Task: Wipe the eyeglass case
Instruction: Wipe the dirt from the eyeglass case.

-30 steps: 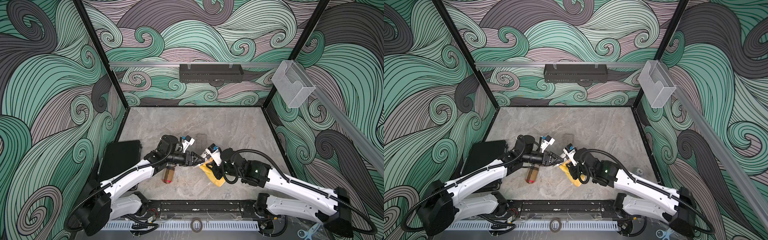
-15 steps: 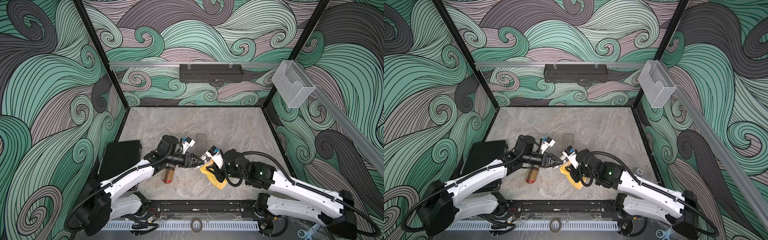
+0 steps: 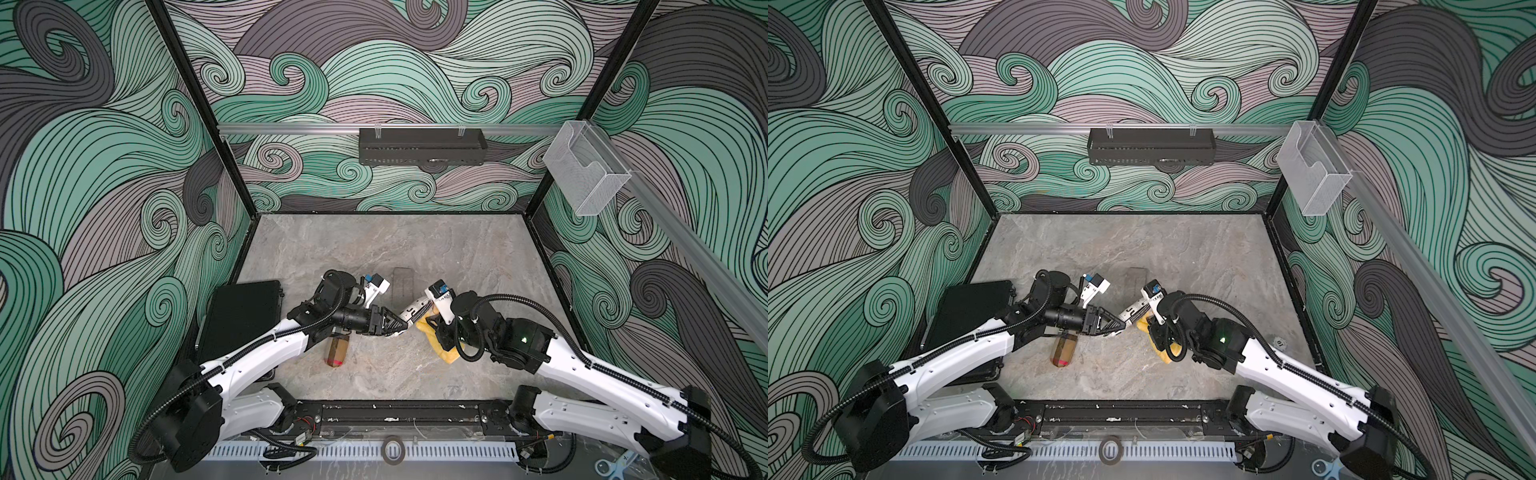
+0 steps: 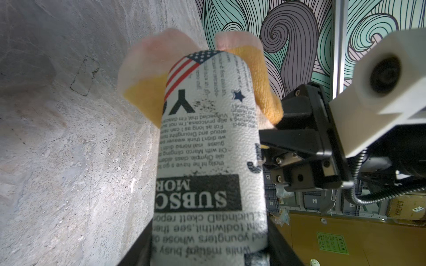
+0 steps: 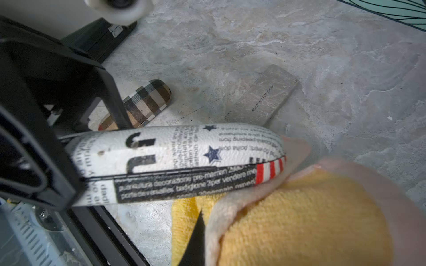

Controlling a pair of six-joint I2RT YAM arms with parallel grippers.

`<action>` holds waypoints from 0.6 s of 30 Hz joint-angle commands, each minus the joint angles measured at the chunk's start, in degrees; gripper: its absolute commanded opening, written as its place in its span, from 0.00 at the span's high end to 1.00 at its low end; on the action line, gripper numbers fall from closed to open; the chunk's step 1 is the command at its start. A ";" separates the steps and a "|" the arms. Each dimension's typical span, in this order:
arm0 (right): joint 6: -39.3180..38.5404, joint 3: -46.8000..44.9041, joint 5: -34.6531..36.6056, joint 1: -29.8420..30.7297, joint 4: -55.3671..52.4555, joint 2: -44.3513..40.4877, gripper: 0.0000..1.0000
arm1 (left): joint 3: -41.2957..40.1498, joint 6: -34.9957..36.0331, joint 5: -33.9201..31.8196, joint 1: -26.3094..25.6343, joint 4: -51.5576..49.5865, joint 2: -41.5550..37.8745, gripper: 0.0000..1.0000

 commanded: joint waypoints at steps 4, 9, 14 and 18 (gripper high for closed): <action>-1.94 0.68 -11.79 4.92 7.54 0.54 1.00 | 0.45 1.68 2.09 -0.16 0.93 0.12 0.59; 0.29 0.07 -0.52 4.48 6.41 0.26 1.00 | -0.59 2.18 2.35 -0.16 0.93 -0.26 0.59; 4.02 2.28 10.61 0.13 -1.68 2.84 1.00 | -1.67 2.52 2.53 -0.21 1.45 -1.89 0.59; 2.53 2.47 -1.42 0.39 1.18 2.71 1.00 | -1.76 2.58 2.51 -0.21 1.78 -1.93 0.59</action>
